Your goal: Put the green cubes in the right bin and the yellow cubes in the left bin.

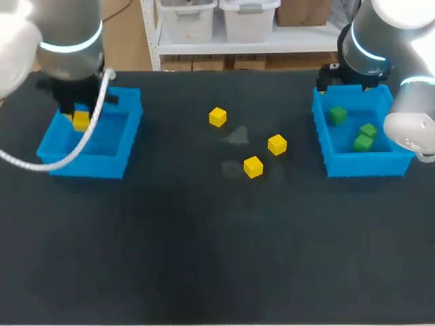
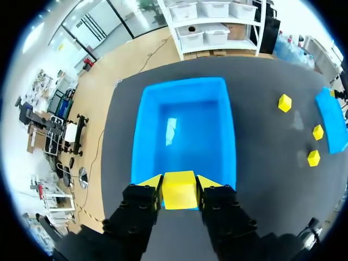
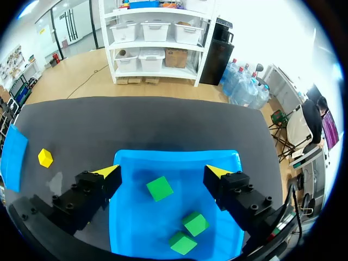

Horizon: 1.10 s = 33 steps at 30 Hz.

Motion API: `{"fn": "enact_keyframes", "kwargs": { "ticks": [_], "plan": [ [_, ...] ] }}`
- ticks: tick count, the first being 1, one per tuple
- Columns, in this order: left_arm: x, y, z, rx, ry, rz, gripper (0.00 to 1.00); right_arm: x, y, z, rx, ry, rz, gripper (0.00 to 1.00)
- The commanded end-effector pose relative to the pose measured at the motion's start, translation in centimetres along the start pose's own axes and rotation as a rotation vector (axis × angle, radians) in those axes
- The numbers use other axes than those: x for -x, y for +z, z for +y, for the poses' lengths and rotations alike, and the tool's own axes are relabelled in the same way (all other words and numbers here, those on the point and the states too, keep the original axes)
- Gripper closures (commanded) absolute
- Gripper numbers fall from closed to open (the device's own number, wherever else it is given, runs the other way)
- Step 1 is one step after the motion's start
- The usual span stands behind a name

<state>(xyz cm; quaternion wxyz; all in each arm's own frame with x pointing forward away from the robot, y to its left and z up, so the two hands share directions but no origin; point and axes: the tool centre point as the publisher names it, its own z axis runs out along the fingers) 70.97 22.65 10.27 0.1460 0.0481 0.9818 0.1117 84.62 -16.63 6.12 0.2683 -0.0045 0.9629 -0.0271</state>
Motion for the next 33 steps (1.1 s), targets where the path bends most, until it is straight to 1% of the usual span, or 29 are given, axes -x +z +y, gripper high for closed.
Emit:
{"fn": "enact_keyframes", "kwargs": {
  "ticks": [1,3,4,5,6,11,13,16,20,24,33],
  "plan": [
    [-0.2,1.7,0.3,-0.02,-0.006,-0.055,1.0,-0.2,-0.1,0.0,0.0,0.001,-0.005,0.0],
    [-0.1,2.0,0.2,-0.025,-0.013,-0.052,0.99,-0.2,-0.1,0.0,0.0,0.001,-0.005,0.0],
    [0.0,2.2,0.1,-0.023,-0.015,-0.048,0.85,-0.2,-0.1,0.0,0.0,0.001,-0.005,0.0],
    [0.1,2.2,0.0,-0.014,-0.017,-0.037,0.45,-0.2,-0.1,0.0,0.0,0.001,-0.005,0.0],
    [0.3,2.3,0.0,-0.023,-0.019,-0.044,0.0,-0.2,-0.1,0.0,0.0,0.001,-0.005,0.0],
    [1.8,1.1,-1.0,-0.038,0.007,-0.089,0.0,-0.2,-0.1,0.0,0.0,0.001,-0.005,0.0],
    [2.9,0.3,-1.8,-0.073,0.024,-0.117,0.0,-0.2,-0.1,0.0,0.0,0.001,-0.005,0.0],
    [4.8,-1.3,-3.8,-0.125,0.078,-0.162,0.0,-0.2,-0.1,0.0,0.0,0.001,-0.005,0.0],
    [7.2,-2.5,-7.4,-0.188,0.174,-0.196,0.0,-0.2,-0.1,0.0,0.0,0.001,-0.005,0.0],
    [9.0,-2.0,-10.5,-0.216,0.262,-0.173,0.0,-0.2,-0.1,0.0,0.0,0.001,-0.005,0.0],
    [14.4,-0.2,-15.8,-0.261,0.448,-0.076,0.0,-0.2,-0.1,0.0,0.0,0.001,-0.005,0.0]
  ]
}}
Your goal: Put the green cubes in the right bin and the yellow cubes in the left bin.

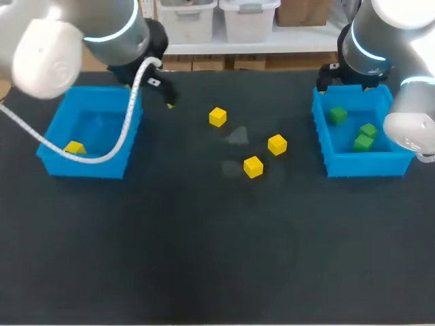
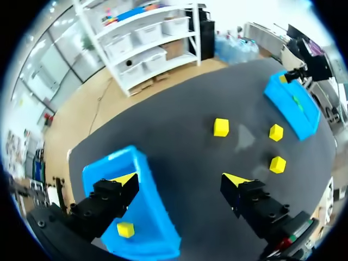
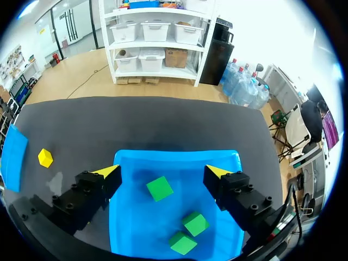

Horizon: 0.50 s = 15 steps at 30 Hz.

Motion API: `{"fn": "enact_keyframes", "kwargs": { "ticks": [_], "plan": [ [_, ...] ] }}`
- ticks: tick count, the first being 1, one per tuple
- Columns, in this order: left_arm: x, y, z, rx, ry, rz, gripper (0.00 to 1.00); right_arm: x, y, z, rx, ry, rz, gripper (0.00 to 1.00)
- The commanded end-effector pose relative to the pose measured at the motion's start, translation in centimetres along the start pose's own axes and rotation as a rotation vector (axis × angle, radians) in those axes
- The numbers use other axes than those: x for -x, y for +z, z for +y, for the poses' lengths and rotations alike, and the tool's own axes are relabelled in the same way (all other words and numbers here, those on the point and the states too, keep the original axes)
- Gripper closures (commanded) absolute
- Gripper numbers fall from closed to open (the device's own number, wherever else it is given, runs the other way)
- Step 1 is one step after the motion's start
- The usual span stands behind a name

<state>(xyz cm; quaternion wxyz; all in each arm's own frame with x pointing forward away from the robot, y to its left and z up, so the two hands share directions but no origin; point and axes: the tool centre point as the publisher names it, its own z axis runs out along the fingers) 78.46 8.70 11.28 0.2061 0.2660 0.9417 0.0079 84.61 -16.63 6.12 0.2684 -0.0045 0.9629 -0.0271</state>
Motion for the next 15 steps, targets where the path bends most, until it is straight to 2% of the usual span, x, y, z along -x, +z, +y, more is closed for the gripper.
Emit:
{"fn": "enact_keyframes", "kwargs": {
  "ticks": [1,9,15],
  "plan": [
    [6.0,3.3,-0.5,-0.042,0.053,0.129,0.0,-0.2,-0.1,0.0,0.0,0.001,-0.005,0.0],
    [10.1,6.3,-2.5,-0.048,0.195,0.258,0.0,-0.2,-0.1,0.0,0.0,0.001,-0.005,0.0],
    [12.0,7.8,-4.3,-0.005,0.311,0.361,0.0,-0.2,-0.1,0.0,0.0,0.001,-0.005,0.0]
  ]
}}
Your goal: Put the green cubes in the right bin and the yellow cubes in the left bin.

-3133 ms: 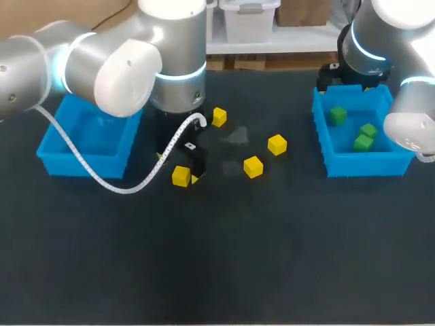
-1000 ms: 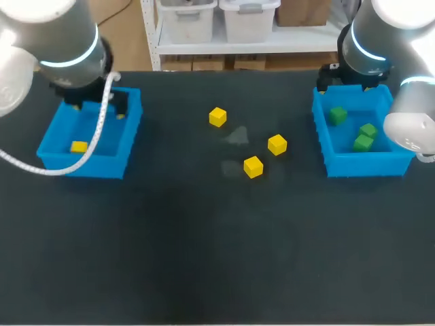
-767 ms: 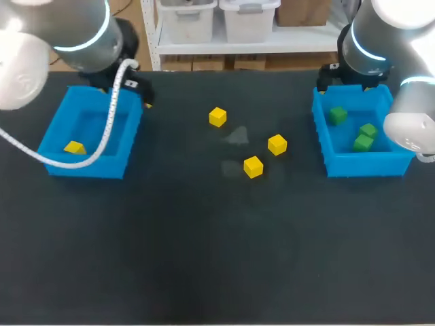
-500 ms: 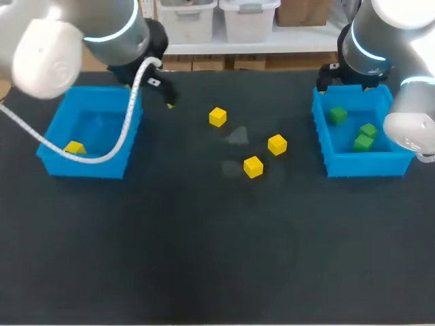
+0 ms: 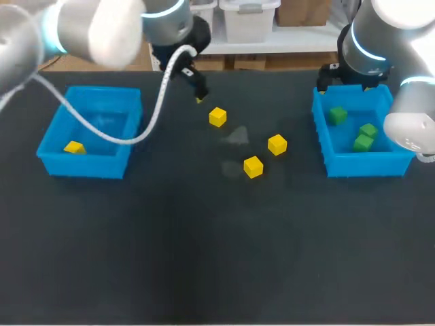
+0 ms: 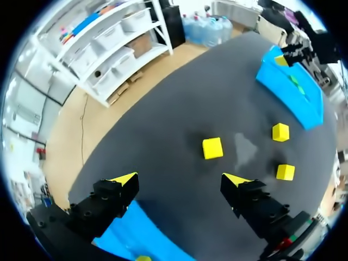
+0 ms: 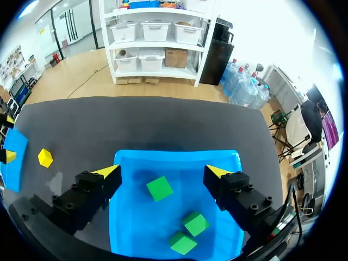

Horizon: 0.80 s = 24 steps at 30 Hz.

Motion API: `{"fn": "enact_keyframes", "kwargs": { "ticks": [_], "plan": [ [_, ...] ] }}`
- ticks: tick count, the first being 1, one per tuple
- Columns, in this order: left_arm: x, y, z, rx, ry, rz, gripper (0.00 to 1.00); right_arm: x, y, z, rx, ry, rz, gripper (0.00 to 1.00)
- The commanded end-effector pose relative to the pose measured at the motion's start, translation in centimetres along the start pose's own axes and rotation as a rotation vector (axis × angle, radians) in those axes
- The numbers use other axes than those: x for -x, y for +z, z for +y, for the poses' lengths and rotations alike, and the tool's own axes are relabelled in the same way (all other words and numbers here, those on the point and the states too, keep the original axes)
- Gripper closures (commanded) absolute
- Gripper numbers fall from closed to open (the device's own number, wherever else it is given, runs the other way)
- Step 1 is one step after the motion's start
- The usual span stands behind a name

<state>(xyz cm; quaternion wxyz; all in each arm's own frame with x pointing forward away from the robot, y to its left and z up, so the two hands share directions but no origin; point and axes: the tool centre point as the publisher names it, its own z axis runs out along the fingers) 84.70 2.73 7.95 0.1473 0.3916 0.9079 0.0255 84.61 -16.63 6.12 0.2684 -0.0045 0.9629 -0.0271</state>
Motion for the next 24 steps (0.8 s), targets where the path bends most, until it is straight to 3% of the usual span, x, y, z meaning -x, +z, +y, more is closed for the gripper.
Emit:
{"fn": "enact_keyframes", "kwargs": {
  "ticks": [1,7,16,24],
  "plan": [
    [6.2,1.4,-0.5,0.013,0.052,0.272,0.0,-0.2,-0.1,0.0,0.0,0.001,-0.005,0.0],
    [6.4,1.8,-1.7,0.058,0.102,0.337,0.0,-0.2,-0.1,0.0,0.0,0.001,-0.005,0.0],
    [6.1,1.5,-3.5,0.002,0.086,0.34,0.0,-0.2,-0.1,0.0,0.0,0.001,-0.005,0.0],
    [5.3,2.2,-4.0,-0.076,0.044,0.324,0.0,-0.2,-0.1,0.0,0.0,0.001,-0.005,0.0]
  ]
}}
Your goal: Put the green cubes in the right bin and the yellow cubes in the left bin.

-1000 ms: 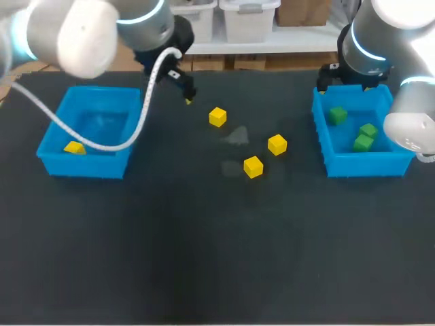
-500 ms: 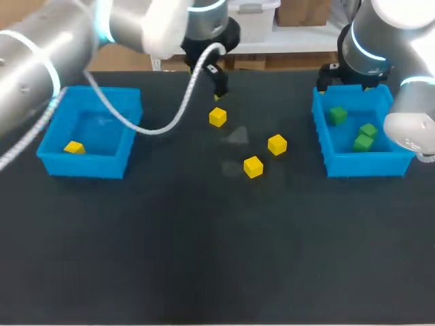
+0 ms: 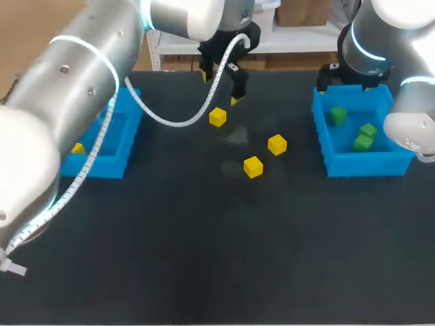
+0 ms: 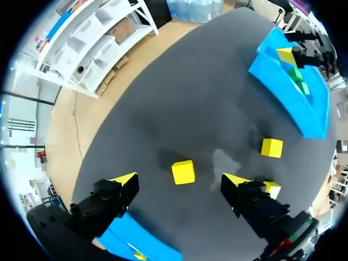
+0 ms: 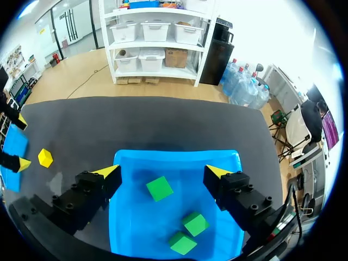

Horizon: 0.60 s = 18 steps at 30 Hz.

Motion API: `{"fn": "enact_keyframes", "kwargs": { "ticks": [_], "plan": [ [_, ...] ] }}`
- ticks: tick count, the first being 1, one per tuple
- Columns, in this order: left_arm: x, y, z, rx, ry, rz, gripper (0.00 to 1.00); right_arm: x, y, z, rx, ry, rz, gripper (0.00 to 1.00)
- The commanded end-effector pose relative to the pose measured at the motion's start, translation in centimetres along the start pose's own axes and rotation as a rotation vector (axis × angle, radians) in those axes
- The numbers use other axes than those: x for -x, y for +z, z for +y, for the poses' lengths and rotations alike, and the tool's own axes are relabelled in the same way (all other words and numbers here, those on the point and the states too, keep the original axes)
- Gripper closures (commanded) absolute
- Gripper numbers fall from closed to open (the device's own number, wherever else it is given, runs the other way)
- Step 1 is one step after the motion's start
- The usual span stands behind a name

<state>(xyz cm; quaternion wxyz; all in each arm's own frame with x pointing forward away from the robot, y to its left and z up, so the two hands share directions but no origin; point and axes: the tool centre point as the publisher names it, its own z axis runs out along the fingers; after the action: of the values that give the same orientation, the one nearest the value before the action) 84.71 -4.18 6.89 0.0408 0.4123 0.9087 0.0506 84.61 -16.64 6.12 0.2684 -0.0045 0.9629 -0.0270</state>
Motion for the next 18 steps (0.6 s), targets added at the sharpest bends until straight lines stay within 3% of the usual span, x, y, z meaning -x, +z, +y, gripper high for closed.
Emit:
{"fn": "enact_keyframes", "kwargs": {
  "ticks": [1,6,18],
  "plan": [
    [0.6,0.6,1.0,-0.045,-0.017,0.101,0.0,-0.2,-0.1,0.0,-0.001,0.001,-0.005,0.0],
    [0.5,-0.7,1.4,-0.071,-0.047,0.023,0.0,-0.2,-0.1,0.0,-0.001,0.001,-0.005,0.0],
    [0.1,-0.9,1.5,-0.07,-0.061,0.036,0.0,-0.2,-0.1,0.0,-0.001,0.001,-0.005,0.0]
  ]
}}
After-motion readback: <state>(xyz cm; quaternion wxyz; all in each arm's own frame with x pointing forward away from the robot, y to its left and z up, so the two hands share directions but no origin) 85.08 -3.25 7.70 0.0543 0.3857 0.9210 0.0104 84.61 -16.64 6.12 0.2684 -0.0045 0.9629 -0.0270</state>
